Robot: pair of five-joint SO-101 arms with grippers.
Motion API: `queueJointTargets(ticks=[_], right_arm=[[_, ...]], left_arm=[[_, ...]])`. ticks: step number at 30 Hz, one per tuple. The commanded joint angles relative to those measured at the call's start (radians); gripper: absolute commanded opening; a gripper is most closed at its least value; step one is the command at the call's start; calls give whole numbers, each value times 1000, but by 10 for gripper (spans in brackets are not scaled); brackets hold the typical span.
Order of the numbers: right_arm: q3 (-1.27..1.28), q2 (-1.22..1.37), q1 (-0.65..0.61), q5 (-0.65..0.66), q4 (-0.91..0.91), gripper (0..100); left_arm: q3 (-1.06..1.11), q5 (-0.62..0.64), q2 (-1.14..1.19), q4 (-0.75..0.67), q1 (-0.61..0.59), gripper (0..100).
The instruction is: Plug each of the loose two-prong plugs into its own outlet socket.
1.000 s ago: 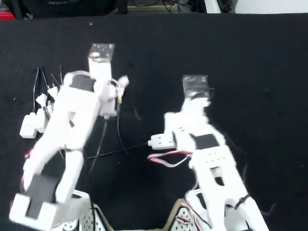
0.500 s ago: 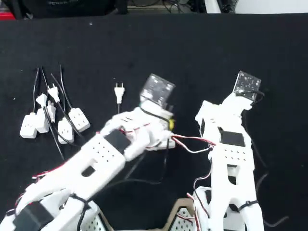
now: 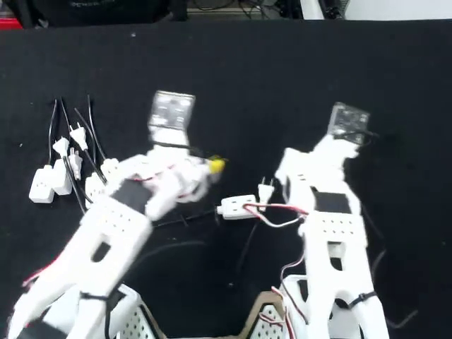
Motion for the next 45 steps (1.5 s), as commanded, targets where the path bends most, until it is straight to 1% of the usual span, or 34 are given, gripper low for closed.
queueJointTargets(ticks=[1, 3, 6, 10, 13, 16, 19, 23, 27, 29, 31, 32, 33, 36, 38, 42, 45], right_arm=[[4, -25, -129, -11, 5, 205], [21, -24, -169, -12, 2, 205], [48, -24, -221, -12, -2, 205], [56, -24, -226, -11, 0, 205], [84, 10, -229, -3, -2, 205], [68, 124, -222, 48, -17, 204], [-38, 311, -222, 58, 9, 202], [-229, 533, -218, 58, 157, 201], [-346, 671, -161, 64, 261, 200], [-380, 717, -150, 68, 298, 158], [-407, 745, -152, 75, 321, 51], [-421, 750, -152, 104, 325, 3], [-426, 748, -153, 149, 327, 22], [-461, 705, -144, 252, 347, 11], [-509, 656, -118, 324, 402, 9], [-731, 547, -49, 529, 562, 10], [-943, 527, -6, 733, 637, 11]], left_arm=[[94, -58, -123, 37, -183, 234], [182, -57, -160, -17, -240, 234], [312, -46, -207, -124, -283, 234], [458, 23, -267, -249, -294, 234], [518, 34, -318, -307, -289, 234], [545, 34, -364, -318, -286, 234], [564, 34, -402, -315, -286, 234], [595, 34, -442, -315, -286, 234], [604, 34, -474, -315, -286, 234], [607, 34, -483, -316, -286, 234], [607, 34, -488, -316, -286, 234], [607, 34, -488, -316, -286, 234], [607, 34, -488, -316, -286, 234], [607, 34, -486, -313, -286, 234], [608, 34, -480, -313, -286, 234], [608, 34, -479, -313, -286, 234], [608, 34, -479, -313, -286, 234]])
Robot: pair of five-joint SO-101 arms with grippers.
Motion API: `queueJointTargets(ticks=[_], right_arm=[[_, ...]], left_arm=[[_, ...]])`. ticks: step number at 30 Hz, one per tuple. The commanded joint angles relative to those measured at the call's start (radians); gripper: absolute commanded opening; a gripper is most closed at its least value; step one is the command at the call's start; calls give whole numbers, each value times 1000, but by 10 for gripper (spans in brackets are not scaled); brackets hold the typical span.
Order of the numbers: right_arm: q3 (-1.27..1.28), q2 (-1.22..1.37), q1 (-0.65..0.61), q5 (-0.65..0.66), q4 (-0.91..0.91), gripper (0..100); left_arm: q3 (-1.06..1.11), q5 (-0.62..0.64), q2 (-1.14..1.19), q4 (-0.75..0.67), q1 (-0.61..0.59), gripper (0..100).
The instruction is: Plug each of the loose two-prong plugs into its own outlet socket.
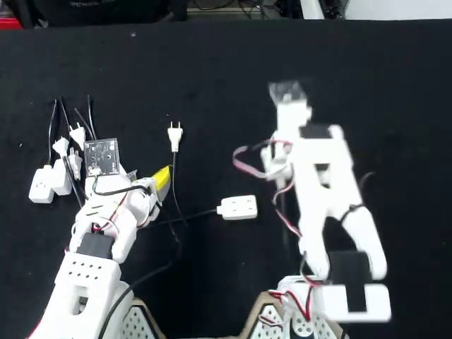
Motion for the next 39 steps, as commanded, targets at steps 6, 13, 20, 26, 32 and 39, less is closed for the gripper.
queueJointTargets(ticks=[6, 13, 20, 26, 32, 39], right_arm=[[-392, -4, 55, 764, 112, 11], [-136, 125, -17, 1014, 199, 11], [-10, 223, 14, 746, 38, 51], [-85, 185, 18, 709, 152, 219], [-84, 110, 17, 717, 150, 180], [65, 150, 18, 767, -69, 180]], left_arm=[[15, 12, -17, -20, -2, 234], [18, 12, -17, -20, -7, 234], [15, 12, -17, -20, -1, 234], [16, 11, -17, -20, -1, 234], [16, 8, -17, -20, -1, 234], [16, 8, -17, -20, -1, 234]])
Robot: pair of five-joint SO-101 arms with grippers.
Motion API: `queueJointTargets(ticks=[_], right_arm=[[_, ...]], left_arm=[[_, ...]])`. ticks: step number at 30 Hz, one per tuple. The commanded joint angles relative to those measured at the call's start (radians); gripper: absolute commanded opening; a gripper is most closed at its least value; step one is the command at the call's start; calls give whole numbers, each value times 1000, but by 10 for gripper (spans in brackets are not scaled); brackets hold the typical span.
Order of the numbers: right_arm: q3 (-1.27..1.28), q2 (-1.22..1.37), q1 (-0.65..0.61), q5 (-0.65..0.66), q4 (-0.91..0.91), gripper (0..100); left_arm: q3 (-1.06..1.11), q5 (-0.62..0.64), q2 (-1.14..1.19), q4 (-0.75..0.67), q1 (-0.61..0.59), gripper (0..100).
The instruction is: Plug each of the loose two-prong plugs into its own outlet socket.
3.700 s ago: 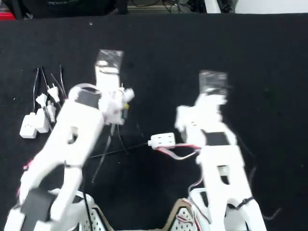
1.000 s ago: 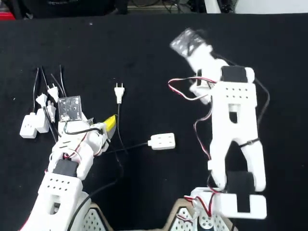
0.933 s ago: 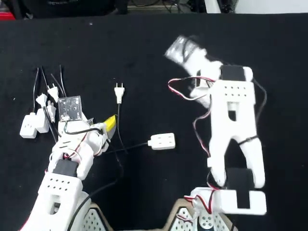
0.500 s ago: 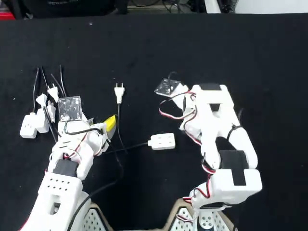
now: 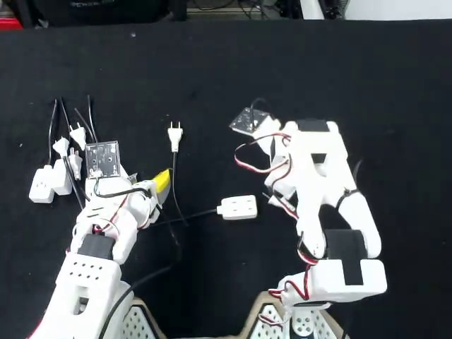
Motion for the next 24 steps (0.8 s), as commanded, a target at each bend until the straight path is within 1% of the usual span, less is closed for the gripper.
queueJointTargets(ticks=[1, 4, 8, 11, 13, 24], right_arm=[[88, 2, 14, 80, -172, 179], [122, 18, 12, 104, -190, 178], [124, -18, 5, 109, -106, 178], [140, -51, 6, 157, -51, 178], [157, -73, 12, 175, -46, 178], [174, -139, 11, 160, -57, 179]], left_arm=[[-7, 8, -15, -15, -1, 234], [-7, 8, -15, -15, -1, 234], [-8, 9, -15, -15, -1, 234], [-10, 11, -15, -15, -1, 234], [-10, 11, -15, -15, -1, 234], [-8, 8, -15, -15, -1, 234]])
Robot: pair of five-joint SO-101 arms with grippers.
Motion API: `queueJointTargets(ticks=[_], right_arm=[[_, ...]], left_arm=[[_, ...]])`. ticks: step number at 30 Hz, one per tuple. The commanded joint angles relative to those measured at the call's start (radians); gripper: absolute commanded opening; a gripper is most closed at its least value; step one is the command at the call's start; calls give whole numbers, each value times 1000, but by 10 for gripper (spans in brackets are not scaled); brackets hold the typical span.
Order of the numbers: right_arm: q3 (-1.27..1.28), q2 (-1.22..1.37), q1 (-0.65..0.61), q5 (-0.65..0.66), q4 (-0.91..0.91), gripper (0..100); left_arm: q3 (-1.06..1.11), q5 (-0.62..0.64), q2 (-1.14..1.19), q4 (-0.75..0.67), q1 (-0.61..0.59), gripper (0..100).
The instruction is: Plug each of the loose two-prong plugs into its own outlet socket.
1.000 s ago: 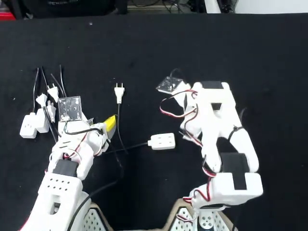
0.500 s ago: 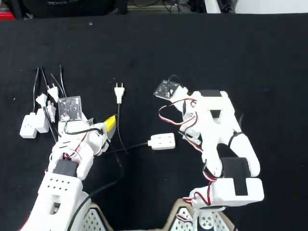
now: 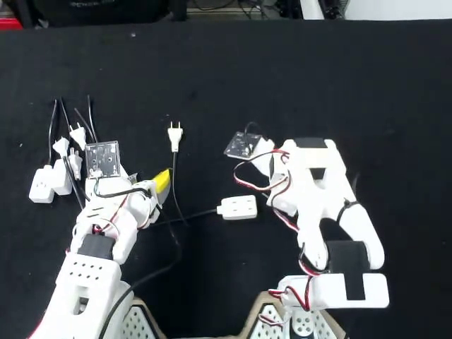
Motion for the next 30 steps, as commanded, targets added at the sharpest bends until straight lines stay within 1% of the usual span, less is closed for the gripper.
queueJointTargets(ticks=[1, 3, 5, 11, 16, 20, 24, 30], right_arm=[[-2, -62, 8, -28, 12, 179], [24, -76, 0, -57, 15, 180], [64, -94, -5, -60, -18, 180], [180, -97, -3, -63, -244, 180], [182, -58, 6, -61, -336, 177], [113, -30, 69, -61, -371, 176], [41, -13, 138, -64, -365, 176], [36, -41, 173, -68, -364, 177]], left_arm=[[-8, 8, -15, -15, -1, 234], [-8, 8, -15, -15, -1, 234], [-8, 8, -15, -15, -1, 234], [-10, 8, -15, -15, -1, 234], [-10, 6, -15, -15, -1, 234], [-10, 6, -15, -15, -1, 234], [-10, 6, -15, -15, -1, 234], [-10, 6, -15, -15, -1, 234]])
